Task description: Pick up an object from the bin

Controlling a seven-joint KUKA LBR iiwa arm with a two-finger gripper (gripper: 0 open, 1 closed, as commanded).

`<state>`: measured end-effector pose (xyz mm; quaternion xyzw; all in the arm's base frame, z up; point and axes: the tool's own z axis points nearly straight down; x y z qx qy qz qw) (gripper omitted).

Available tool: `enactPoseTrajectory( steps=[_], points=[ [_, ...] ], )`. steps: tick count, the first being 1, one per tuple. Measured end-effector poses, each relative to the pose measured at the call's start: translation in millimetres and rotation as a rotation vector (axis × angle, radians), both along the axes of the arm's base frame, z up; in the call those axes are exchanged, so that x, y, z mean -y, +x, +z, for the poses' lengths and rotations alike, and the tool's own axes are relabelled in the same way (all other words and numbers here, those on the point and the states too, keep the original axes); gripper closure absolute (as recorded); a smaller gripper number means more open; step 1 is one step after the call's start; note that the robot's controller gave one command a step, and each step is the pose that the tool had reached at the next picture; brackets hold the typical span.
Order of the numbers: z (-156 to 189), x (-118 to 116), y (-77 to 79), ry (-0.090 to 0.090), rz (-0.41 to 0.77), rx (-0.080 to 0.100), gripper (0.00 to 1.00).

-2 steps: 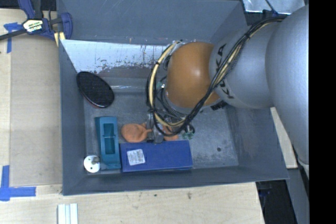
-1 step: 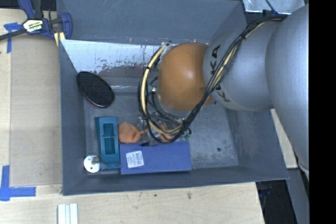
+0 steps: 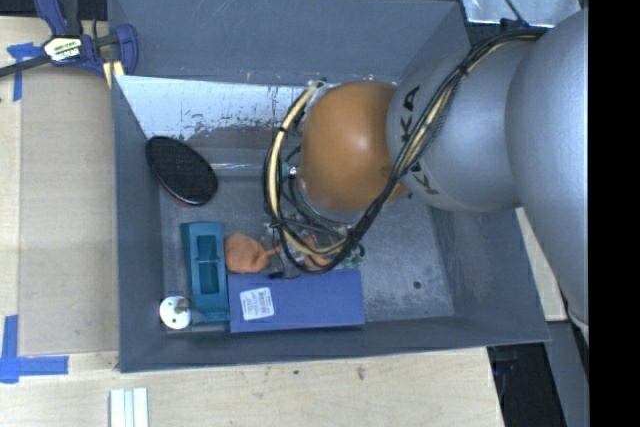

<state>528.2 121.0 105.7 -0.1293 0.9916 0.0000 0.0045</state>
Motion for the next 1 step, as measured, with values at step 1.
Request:
enactPoseTrajectory(
  steps=[1],
  points=[
    [117.3, -10.0, -31.0, -0.001, 0.03, -0.007, 1.0]
  ],
)
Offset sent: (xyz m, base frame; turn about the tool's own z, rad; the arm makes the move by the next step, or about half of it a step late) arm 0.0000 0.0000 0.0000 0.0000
